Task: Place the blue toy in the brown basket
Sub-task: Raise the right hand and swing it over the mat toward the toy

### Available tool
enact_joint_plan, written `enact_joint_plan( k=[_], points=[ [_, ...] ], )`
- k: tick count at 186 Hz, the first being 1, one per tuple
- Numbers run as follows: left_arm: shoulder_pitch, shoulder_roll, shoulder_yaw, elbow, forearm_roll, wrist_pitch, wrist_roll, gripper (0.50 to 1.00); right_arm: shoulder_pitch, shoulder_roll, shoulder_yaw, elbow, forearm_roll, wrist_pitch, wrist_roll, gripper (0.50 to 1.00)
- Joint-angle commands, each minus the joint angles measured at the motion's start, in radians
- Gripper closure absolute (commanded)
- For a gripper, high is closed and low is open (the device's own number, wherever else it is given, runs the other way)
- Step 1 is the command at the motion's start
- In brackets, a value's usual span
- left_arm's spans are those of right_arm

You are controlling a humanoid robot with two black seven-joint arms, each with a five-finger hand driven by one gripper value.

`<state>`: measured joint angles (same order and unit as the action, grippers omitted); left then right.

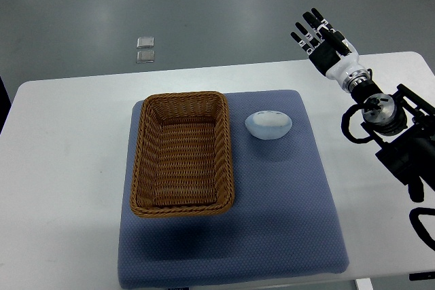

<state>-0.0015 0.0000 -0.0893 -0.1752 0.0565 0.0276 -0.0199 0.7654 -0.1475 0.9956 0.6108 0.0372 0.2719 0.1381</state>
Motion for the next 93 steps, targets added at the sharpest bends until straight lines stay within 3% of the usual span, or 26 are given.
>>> enact_joint_plan(
  k=[1,55,93],
  points=[
    [0.0,0.0,-0.001,0.0,0.0,0.0,0.0,0.5,0.002,-0.001,0.0,0.001,0.0,0.006,0.0,0.587],
    [0.0,0.0,-0.003,0.0,0.0,0.003,0.0,0.5,0.012,-0.017,-0.049,0.001,-0.011,0.015,-0.003,0.587],
    [0.0,0.0,0.0,-0.004,0.0,0.003,0.0,0.5,0.072,-0.084,-0.187,0.001,-0.172,0.062,-0.021,0.587]
  ],
)
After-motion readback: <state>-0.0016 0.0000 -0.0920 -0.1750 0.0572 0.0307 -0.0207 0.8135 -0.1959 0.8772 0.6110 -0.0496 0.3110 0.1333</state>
